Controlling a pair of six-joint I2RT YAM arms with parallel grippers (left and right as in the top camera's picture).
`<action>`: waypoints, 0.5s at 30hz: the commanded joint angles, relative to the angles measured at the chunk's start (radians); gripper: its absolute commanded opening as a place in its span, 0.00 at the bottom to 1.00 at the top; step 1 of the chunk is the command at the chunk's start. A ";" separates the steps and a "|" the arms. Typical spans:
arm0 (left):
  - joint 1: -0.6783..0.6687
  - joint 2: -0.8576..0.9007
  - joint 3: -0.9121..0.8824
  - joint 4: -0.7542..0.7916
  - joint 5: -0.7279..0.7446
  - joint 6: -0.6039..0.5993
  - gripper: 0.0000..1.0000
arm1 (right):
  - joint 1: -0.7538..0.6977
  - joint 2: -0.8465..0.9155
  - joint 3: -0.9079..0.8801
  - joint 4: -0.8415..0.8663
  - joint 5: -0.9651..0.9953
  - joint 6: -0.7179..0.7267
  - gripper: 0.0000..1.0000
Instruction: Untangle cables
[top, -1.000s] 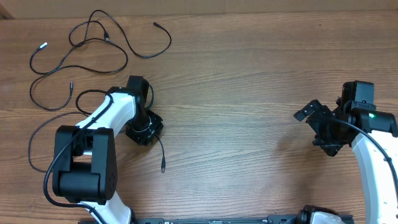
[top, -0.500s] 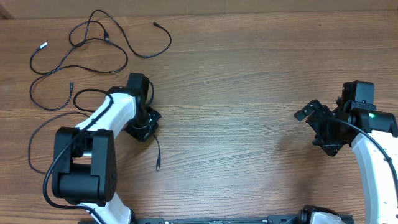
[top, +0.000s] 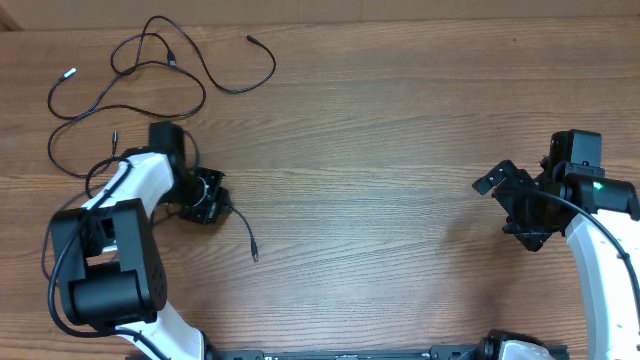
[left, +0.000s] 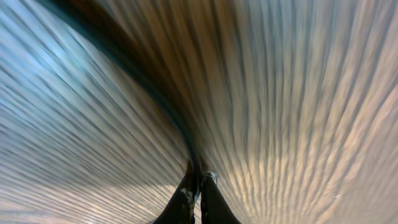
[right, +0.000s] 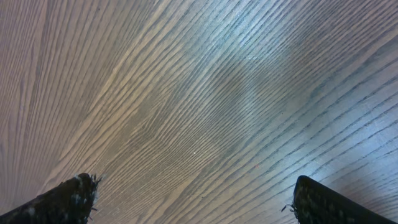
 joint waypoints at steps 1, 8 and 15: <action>0.063 0.017 -0.011 0.011 0.048 -0.021 0.04 | -0.003 -0.006 0.023 0.005 0.007 -0.005 1.00; 0.111 0.016 -0.002 0.035 0.086 0.027 0.04 | -0.003 -0.006 0.023 0.005 0.007 -0.005 1.00; 0.130 0.016 0.068 0.052 0.201 0.030 0.05 | -0.003 -0.006 0.023 0.005 0.007 -0.005 1.00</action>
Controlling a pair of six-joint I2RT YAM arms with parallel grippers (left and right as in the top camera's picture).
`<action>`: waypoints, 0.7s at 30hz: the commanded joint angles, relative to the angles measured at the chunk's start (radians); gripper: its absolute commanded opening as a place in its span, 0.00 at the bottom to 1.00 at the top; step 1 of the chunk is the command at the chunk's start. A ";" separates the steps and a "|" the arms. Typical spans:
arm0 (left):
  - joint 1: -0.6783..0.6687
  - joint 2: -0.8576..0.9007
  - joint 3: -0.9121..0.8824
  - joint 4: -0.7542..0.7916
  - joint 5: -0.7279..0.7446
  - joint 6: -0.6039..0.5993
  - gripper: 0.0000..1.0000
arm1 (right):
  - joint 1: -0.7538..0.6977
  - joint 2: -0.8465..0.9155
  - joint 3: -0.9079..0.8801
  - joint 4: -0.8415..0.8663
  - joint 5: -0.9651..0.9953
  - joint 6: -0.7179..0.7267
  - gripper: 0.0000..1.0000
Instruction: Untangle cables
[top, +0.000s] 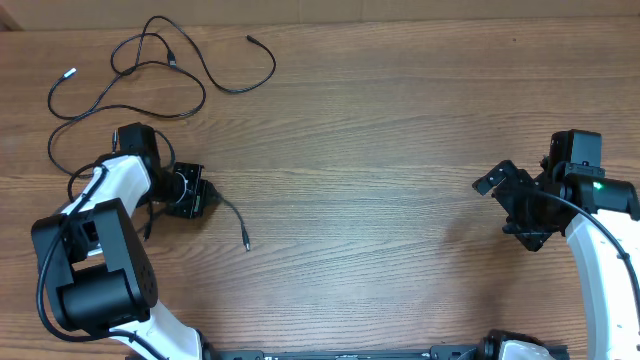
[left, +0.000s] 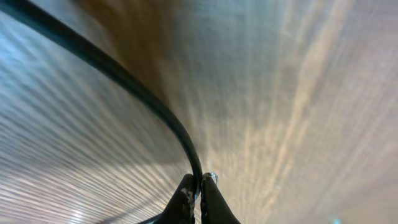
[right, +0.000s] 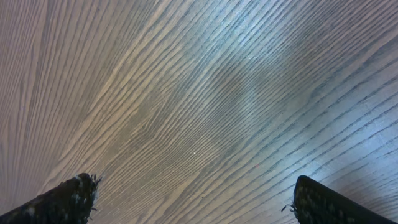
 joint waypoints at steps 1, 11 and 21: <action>0.008 0.013 0.064 0.004 0.077 0.023 0.04 | -0.003 -0.006 0.023 0.005 0.007 -0.005 1.00; 0.013 0.008 0.140 -0.001 0.035 -0.082 0.04 | -0.003 -0.006 0.023 0.005 0.007 -0.005 1.00; 0.014 0.007 0.141 0.010 -0.001 0.124 0.55 | -0.003 -0.006 0.023 0.005 0.007 -0.005 1.00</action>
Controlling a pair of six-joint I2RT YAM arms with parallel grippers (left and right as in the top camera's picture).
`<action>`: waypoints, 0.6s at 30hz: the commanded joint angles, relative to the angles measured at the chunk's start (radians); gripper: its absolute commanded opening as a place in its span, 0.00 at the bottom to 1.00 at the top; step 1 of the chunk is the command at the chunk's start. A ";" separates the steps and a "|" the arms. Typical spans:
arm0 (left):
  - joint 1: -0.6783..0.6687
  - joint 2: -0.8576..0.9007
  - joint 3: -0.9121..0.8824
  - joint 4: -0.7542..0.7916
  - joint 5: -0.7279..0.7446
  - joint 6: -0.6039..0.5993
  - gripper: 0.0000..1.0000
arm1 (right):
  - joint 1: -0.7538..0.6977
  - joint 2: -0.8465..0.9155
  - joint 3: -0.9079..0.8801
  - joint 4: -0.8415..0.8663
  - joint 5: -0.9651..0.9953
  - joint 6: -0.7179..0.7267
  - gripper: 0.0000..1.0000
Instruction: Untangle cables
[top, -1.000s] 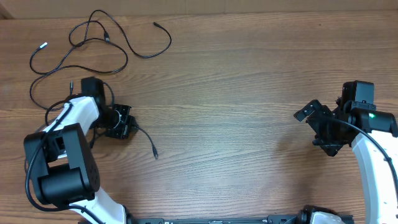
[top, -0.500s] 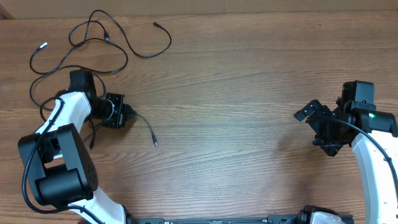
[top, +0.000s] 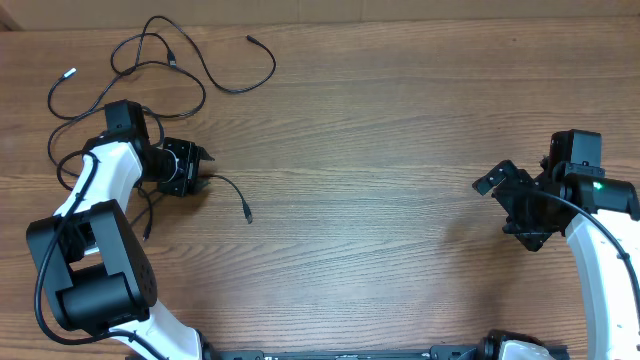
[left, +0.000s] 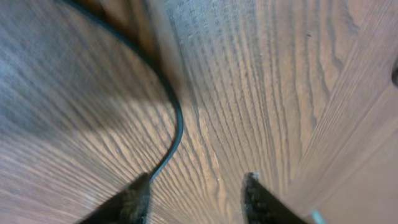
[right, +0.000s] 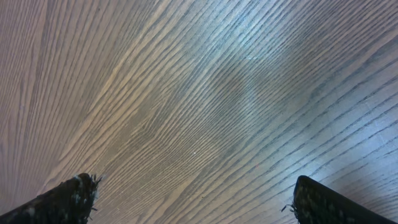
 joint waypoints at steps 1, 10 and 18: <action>0.008 0.005 0.025 -0.006 0.000 0.124 0.58 | -0.003 -0.006 0.023 0.005 0.007 -0.005 1.00; -0.003 -0.004 0.201 -0.234 -0.020 0.333 0.66 | -0.003 -0.006 0.023 0.005 0.007 -0.005 1.00; -0.072 -0.004 0.223 -0.415 -0.187 0.446 0.96 | -0.003 -0.006 0.023 0.005 0.007 -0.005 1.00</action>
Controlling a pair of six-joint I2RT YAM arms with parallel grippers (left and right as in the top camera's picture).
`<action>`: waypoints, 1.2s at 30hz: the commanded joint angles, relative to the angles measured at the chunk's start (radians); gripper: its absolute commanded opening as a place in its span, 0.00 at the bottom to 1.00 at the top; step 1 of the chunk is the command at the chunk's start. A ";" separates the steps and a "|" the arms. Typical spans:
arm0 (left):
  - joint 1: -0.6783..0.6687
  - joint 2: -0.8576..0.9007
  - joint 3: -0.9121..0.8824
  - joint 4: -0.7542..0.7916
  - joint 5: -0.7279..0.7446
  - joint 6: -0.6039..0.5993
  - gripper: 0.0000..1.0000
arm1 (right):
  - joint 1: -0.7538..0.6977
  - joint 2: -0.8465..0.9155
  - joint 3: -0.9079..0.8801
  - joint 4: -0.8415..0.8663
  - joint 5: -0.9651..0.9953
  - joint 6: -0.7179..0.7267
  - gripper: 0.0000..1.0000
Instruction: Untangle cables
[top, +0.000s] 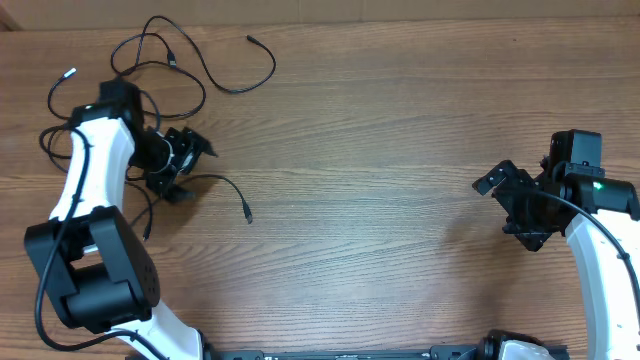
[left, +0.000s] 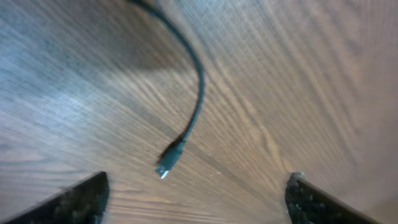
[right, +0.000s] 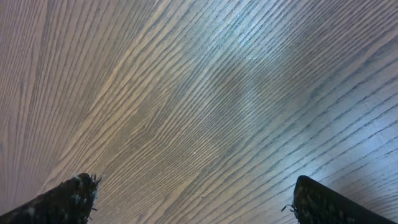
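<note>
Thin black cables (top: 170, 62) lie looped and crossed at the table's far left. One cable end (top: 232, 192) runs out to a plug (top: 248, 215); the left wrist view shows that plug (left: 169, 162) lying loose on the wood. My left gripper (top: 192, 165) stands open above this cable, holding nothing. At the right side, my right gripper (top: 510, 205) is open over bare wood, its fingertips (right: 68, 199) wide apart.
The wooden table (top: 400, 130) fills the view. The left arm's own black wiring hangs beside its white link (top: 85, 190), close to the tangle. Another loose plug (top: 250, 39) lies near the far edge.
My left gripper has moved farther from me and lifted, and its jaws are wider. The freed cable end lies where it was. The right arm has not moved.
My left gripper was shut on the cable end near the front left. Then it was further left, still shut on it. Later it stood open with the cable lying beside its fingers. Now it is open and higher. The right gripper stayed open throughout.
</note>
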 joint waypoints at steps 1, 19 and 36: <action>-0.045 -0.004 -0.010 -0.009 -0.102 0.093 0.96 | -0.003 -0.006 0.023 0.005 0.007 -0.004 1.00; -0.307 -0.004 -0.216 0.160 -0.291 -0.116 0.65 | -0.003 -0.006 0.023 0.005 0.007 -0.004 1.00; -0.328 0.038 -0.224 0.265 -0.389 -0.152 0.48 | -0.003 -0.006 0.023 0.005 0.007 -0.004 1.00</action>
